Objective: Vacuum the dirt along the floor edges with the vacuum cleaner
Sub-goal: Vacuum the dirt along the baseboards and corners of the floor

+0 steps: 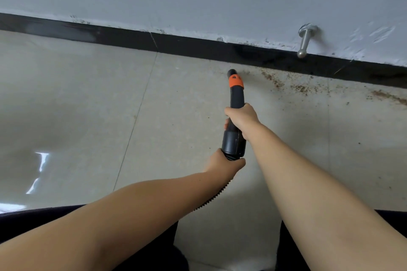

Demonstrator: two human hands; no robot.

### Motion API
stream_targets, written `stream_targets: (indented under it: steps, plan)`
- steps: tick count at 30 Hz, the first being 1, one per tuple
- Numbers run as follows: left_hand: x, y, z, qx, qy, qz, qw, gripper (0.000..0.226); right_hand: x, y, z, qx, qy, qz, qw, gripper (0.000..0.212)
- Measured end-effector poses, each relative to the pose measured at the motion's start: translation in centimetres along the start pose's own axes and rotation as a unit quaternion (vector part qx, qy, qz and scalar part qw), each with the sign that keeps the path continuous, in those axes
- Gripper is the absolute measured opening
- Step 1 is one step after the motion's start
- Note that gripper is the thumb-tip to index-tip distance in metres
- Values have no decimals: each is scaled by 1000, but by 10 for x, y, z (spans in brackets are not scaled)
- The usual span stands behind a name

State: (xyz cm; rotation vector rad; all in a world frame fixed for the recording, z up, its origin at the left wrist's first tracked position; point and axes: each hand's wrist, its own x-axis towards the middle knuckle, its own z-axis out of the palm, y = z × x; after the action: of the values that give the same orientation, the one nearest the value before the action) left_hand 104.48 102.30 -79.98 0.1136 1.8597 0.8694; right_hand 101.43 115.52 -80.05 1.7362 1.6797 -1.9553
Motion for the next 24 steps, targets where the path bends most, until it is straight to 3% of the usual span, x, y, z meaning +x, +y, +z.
stream_targets:
  steps: [5,11,16,24]
  plan:
    - [6,4,-9,-12,10,5,1000,28,5,-12,10,-22,-13,-8,1000,16]
    - [11,15,23,34,-41,20,998,23,7,-4,-37,9,50,24,998,15]
    - [18,28,42,66,-66,28,995,32,15,-2,-69,62,89,37,993,17]
    - [24,28,17,12,-23,23,999,25,19,-20,-36,56,37,27,997,19]
